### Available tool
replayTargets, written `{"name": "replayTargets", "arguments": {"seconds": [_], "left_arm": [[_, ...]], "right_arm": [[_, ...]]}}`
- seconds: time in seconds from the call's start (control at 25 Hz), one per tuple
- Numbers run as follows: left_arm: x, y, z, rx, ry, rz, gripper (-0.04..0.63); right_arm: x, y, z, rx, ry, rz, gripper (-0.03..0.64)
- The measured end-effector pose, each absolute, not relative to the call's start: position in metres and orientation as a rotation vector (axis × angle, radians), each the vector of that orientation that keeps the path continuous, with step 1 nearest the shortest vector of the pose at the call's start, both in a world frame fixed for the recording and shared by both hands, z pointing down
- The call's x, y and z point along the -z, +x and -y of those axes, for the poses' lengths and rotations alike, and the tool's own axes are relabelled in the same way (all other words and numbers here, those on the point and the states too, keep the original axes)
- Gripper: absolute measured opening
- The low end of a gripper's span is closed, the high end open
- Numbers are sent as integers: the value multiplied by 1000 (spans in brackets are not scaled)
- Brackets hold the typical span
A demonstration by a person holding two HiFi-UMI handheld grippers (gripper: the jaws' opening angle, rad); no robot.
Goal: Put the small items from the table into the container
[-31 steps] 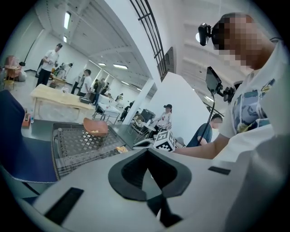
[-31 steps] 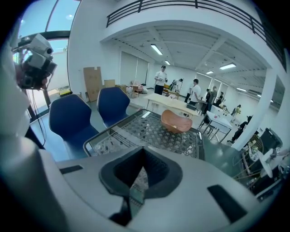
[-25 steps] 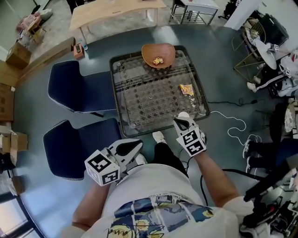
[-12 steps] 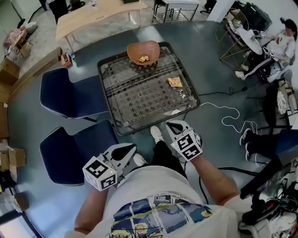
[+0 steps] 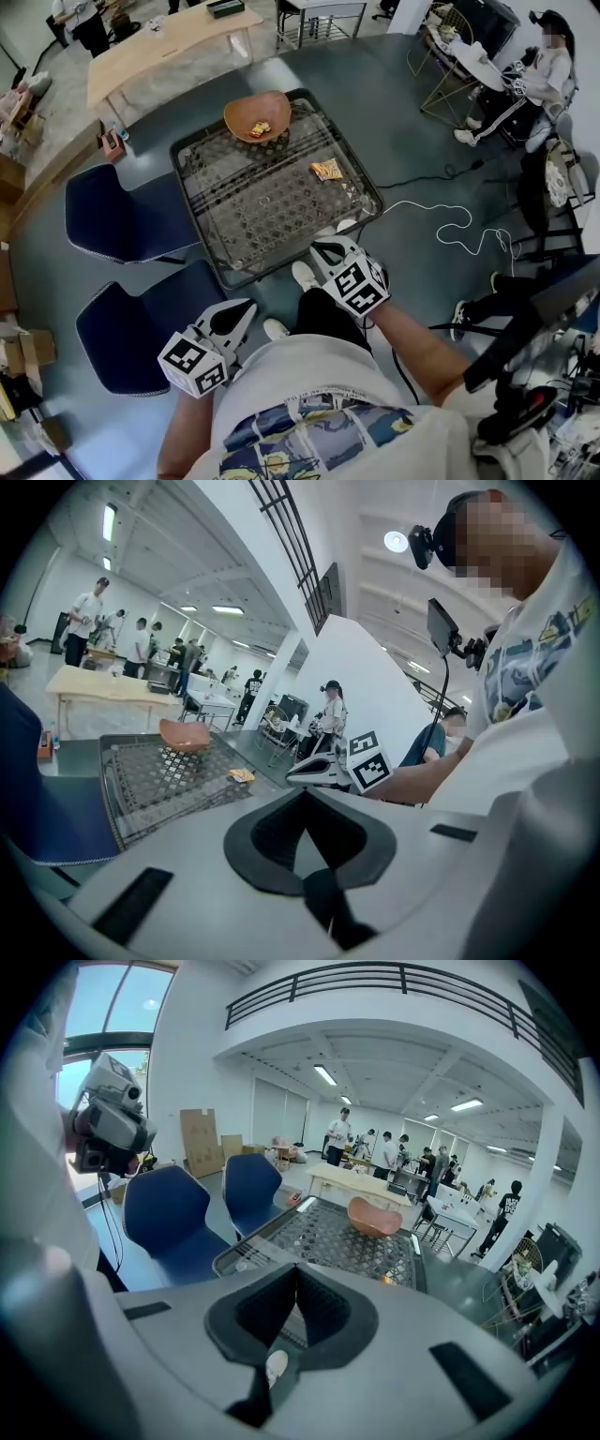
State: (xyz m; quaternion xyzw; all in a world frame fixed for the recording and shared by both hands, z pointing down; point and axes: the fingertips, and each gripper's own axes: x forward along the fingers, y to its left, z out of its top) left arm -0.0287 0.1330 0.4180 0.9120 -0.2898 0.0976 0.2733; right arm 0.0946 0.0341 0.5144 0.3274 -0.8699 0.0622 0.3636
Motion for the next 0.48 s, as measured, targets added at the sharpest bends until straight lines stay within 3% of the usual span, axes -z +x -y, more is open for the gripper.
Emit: {"name": "replayTargets", "arguments": {"seconds": [0.32, 0.48], "left_arm": [[-402, 10, -79, -249, 2414, 828, 8], [-398, 16, -45, -272, 2387, 873, 9]], "right_arm": [[-542, 145, 28, -233, 841, 2227, 11], [-567, 161, 78, -267, 835, 2208, 140]]}}
